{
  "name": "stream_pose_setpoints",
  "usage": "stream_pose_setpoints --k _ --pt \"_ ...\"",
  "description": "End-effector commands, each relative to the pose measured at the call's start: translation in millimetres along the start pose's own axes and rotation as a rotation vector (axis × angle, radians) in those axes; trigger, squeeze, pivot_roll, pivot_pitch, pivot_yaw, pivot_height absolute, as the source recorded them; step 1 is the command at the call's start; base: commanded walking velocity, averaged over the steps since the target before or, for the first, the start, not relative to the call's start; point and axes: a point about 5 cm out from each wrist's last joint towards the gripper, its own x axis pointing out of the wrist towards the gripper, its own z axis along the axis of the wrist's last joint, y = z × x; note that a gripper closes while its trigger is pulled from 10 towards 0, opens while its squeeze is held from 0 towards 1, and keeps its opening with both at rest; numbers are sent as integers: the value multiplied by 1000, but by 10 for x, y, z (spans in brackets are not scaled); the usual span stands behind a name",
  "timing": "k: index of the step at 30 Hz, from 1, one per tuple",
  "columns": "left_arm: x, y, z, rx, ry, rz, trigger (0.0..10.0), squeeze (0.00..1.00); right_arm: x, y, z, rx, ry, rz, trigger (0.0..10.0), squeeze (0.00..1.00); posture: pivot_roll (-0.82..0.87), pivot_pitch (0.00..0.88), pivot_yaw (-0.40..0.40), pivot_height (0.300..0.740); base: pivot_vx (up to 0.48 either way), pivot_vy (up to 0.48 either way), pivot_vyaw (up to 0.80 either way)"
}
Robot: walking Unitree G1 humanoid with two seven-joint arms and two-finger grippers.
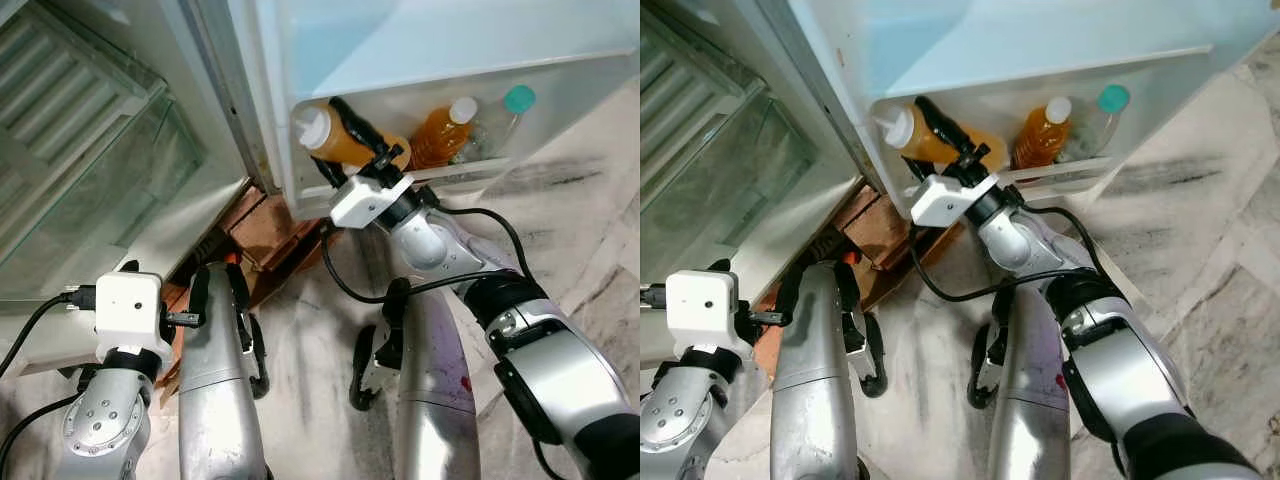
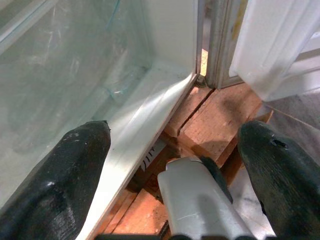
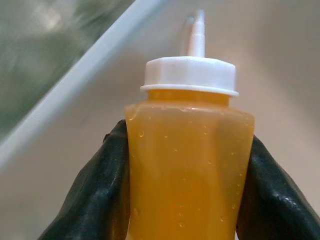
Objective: Restocking fridge
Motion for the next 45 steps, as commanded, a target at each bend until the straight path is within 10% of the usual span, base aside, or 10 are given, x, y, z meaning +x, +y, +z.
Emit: stream_pose_setpoints --k 1,16,32,45 --pt "-63 -8 -78 1 42 1 10000 0 -26 160 0 -60 -6 101 10000 0 252 475 -11 539 0 0 0" --pt "-214 -44 -103 -11 72 -1 10000 0 135 205 10 -122 7 92 10000 0 272 514 -20 539 0 0 0" --pt "-230 -89 -84 -18 83 -10 10000 0 -230 514 -305 510 558 -55 10000 0 271 533 -21 539 0 0 0" --pt "-102 -124 -82 -19 66 -30 10000 0 -452 386 -513 570 705 -197 10000 0 249 501 -16 539 0 0 0"
